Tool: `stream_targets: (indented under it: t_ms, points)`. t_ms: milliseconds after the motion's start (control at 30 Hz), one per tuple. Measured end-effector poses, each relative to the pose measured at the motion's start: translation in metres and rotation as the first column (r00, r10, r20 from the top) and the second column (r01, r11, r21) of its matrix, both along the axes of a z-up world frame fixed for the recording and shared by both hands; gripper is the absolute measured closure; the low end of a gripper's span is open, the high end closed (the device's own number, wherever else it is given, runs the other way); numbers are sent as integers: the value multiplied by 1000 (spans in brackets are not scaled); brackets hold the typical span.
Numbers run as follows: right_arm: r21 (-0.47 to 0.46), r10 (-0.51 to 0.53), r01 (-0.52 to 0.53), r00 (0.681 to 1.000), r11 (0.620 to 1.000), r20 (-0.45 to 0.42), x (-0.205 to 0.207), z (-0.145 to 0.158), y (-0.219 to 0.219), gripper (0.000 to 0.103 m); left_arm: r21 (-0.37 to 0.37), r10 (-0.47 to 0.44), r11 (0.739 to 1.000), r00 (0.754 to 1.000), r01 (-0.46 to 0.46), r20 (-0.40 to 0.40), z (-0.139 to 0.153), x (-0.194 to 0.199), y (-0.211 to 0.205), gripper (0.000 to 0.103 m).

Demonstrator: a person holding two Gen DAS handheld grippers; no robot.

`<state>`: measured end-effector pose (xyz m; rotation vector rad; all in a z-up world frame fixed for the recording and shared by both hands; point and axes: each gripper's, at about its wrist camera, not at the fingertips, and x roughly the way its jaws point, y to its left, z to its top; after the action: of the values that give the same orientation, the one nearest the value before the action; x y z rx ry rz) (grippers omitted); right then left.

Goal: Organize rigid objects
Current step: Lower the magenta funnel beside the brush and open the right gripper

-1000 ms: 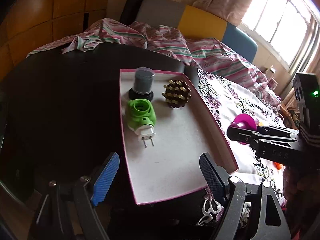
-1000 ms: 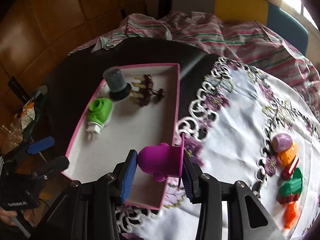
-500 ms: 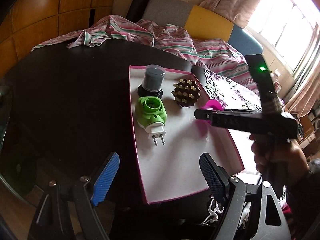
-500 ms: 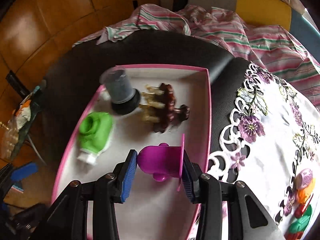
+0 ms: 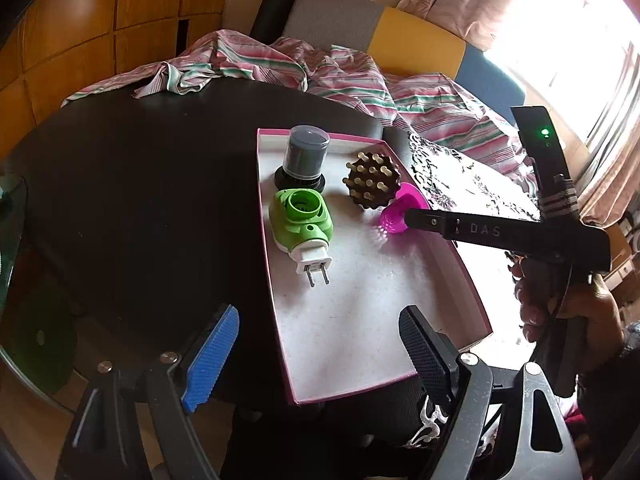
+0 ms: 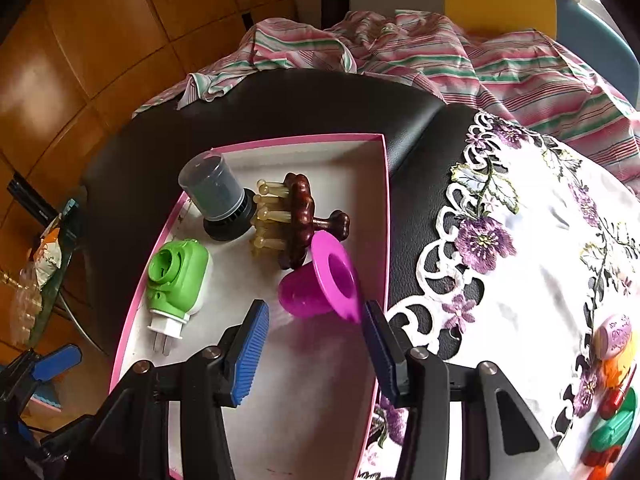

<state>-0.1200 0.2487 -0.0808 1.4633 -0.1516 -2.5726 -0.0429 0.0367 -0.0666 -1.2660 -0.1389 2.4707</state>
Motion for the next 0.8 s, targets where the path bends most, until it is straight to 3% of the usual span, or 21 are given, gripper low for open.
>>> stream_targets:
  t_ms: [800]
  points:
    - [-10,-59,59,993,998,-103,57,29,7,54,-46,-52,998,998,50,-45,11,16,18,20]
